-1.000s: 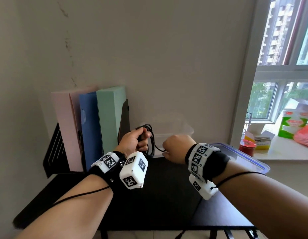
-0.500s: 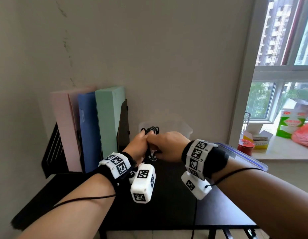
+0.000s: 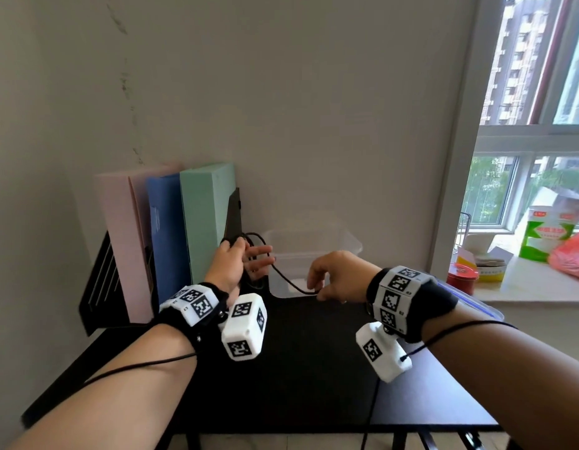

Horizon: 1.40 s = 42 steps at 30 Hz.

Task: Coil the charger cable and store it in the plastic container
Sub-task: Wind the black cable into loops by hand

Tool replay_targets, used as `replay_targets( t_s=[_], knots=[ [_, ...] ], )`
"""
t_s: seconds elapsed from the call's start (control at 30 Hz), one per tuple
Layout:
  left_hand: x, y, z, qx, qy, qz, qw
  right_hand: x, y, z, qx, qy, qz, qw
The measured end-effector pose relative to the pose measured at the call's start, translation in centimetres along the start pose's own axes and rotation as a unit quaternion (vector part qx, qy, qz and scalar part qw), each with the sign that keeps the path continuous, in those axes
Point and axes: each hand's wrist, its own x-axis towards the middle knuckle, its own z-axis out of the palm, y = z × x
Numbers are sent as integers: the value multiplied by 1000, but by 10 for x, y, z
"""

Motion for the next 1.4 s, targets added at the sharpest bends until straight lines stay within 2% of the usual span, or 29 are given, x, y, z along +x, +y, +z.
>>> replay_targets(
  t_s=[0.1,0.2,0.3,0.43,0.5,0.57,0.7,0.77,0.83,0.9,0.93,1.03,1.13,1.23,1.3,1.4],
  knots=[
    [-4,-2,8,-29,-6,3,1000,5,-10,3,-8,-12,-29,999],
    [-11,-9,22,-31,-34,-8,999,12,-26,8,21,24,-56,998],
    [-18,-16,31,18,-62,-28,998,16,-34,4,36,92,-58,993],
    [-27,-19,37,122,-143,-28,982,14,-35,-5,-7,132,-73,988],
    [-27,-20,37,162,-140,-7,977,12,-30,-9,-10,136,-54,989],
    [-23,-20,36,177,-106,18,978,11,-22,-13,-1,104,-18,994],
    [-13,-8,27,124,-49,26,991,4,1,-12,121,-32,22,992],
    [-9,-1,20,110,-43,28,993,0,11,-11,165,-63,16,984],
    [-8,3,15,116,-39,26,992,-1,15,-8,240,-45,13,970],
    [-9,3,13,147,-51,17,988,3,16,-7,331,24,34,943],
    [-10,3,13,165,-67,11,984,7,15,-7,340,70,41,937],
    [-16,0,17,198,-148,-28,969,19,8,-9,211,188,30,959],
    [-19,-2,20,215,-195,-45,956,23,3,-10,98,243,5,965],
    [-16,1,15,153,-207,-50,965,23,8,-7,84,224,19,971],
    [-13,5,9,86,-203,-60,973,22,18,-3,78,181,37,980],
    [-8,14,1,-22,-188,-62,980,16,42,5,-14,100,83,991]
  ],
)
